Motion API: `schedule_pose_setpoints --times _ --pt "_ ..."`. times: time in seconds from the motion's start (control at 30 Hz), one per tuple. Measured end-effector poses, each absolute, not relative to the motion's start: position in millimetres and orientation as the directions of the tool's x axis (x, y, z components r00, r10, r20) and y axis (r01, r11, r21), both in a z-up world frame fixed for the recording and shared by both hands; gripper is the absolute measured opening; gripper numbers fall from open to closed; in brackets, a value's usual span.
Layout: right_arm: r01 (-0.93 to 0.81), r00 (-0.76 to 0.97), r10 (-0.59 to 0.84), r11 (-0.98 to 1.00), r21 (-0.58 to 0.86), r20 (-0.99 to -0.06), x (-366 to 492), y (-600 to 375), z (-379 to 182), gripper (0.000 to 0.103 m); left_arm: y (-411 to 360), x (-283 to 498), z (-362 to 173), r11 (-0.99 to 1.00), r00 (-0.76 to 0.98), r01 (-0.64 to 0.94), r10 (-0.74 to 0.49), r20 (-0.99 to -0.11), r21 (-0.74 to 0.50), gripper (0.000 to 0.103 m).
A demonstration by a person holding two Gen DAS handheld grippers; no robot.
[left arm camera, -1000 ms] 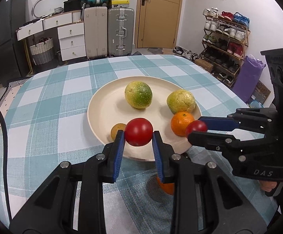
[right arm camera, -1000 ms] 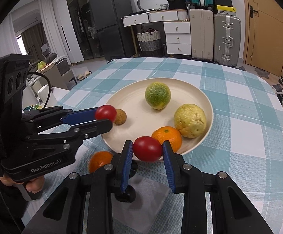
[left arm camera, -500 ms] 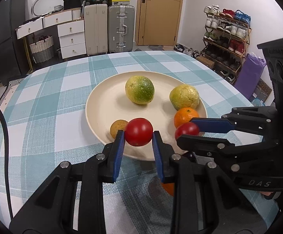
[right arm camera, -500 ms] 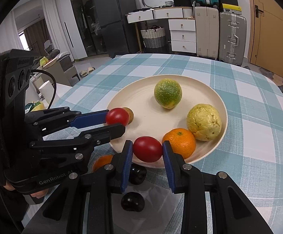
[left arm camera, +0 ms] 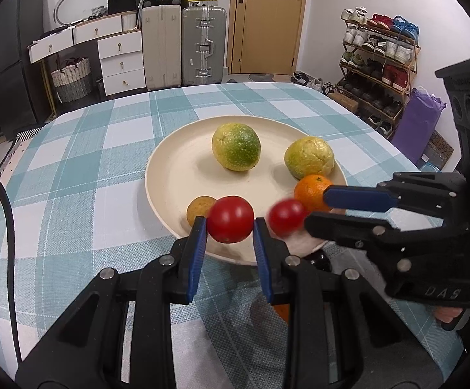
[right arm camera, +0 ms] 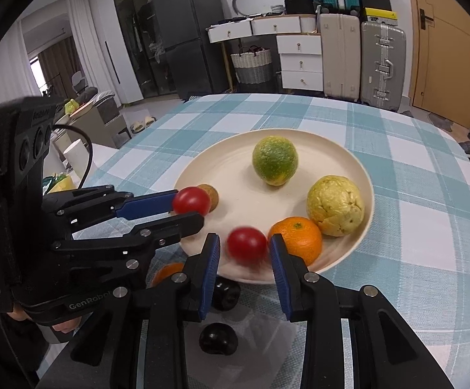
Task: Organize fruits
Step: 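Lower both tomatoes onto the cream plate and open both grippers, then move the left gripper to the mandarin while the right moves to a dark plum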
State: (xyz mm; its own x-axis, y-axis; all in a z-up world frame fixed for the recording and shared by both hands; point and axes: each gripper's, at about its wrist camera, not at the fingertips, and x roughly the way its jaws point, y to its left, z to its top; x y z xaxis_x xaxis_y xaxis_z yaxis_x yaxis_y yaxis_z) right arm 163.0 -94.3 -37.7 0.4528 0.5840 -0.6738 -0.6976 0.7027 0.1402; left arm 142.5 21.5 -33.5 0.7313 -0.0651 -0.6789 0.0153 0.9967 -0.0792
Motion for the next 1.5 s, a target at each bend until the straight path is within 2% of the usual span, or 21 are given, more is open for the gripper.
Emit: schedule_pose_setpoints --times 0.13,0.27,0.33,0.47,0.53,0.6,0.73,0.8,0.83,1.5 --pt "-0.679 0.470 0.573 0.721 0.141 -0.672 165 -107 -35 0.043 23 141 -34 0.996 0.731 0.019 -0.072 -0.679 -0.086 0.026" --pt "-0.657 0.484 0.564 0.739 0.148 -0.669 167 -120 -34 0.046 24 136 -29 0.996 0.741 0.018 -0.074 -0.667 -0.091 0.027" --pt "-0.650 0.489 0.560 0.746 0.149 -0.669 167 -125 -33 0.050 26 134 -27 0.994 0.740 0.012 -0.080 -0.668 -0.106 0.032" --pt "-0.635 0.498 0.549 0.758 0.149 -0.672 165 -134 -32 0.056 30 125 -19 0.995 0.750 -0.014 -0.056 -0.659 -0.100 0.051" --pt "-0.625 0.504 0.544 0.766 0.151 -0.670 164 -137 -32 0.078 32 119 -14 0.995 0.760 -0.018 -0.053 -0.648 -0.103 0.060" --pt "-0.614 0.527 0.534 0.777 0.138 -0.661 162 -140 -31 0.090 33 112 -10 0.995 0.770 -0.032 -0.035 -0.637 -0.092 0.081" --pt "-0.599 0.533 0.508 0.791 0.123 -0.677 160 -143 -34 0.095 36 97 -3 0.995 0.778 -0.051 -0.014 -0.628 -0.085 0.087" --pt "-0.593 0.527 0.499 0.796 0.124 -0.688 159 -144 -36 0.096 38 92 -2 0.995 0.773 -0.066 0.000 -0.634 -0.080 0.099" --pt "-0.590 0.528 0.495 0.798 0.122 -0.690 159 -145 -37 0.097 38 88 -1 0.995 0.775 -0.072 0.008 -0.631 -0.076 0.101" --pt "-0.677 0.415 0.550 0.719 0.158 -0.725 133 -133 -56 0.097 22 64 -6 0.998 0.771 -0.042 -0.004 -0.637 -0.057 0.102"
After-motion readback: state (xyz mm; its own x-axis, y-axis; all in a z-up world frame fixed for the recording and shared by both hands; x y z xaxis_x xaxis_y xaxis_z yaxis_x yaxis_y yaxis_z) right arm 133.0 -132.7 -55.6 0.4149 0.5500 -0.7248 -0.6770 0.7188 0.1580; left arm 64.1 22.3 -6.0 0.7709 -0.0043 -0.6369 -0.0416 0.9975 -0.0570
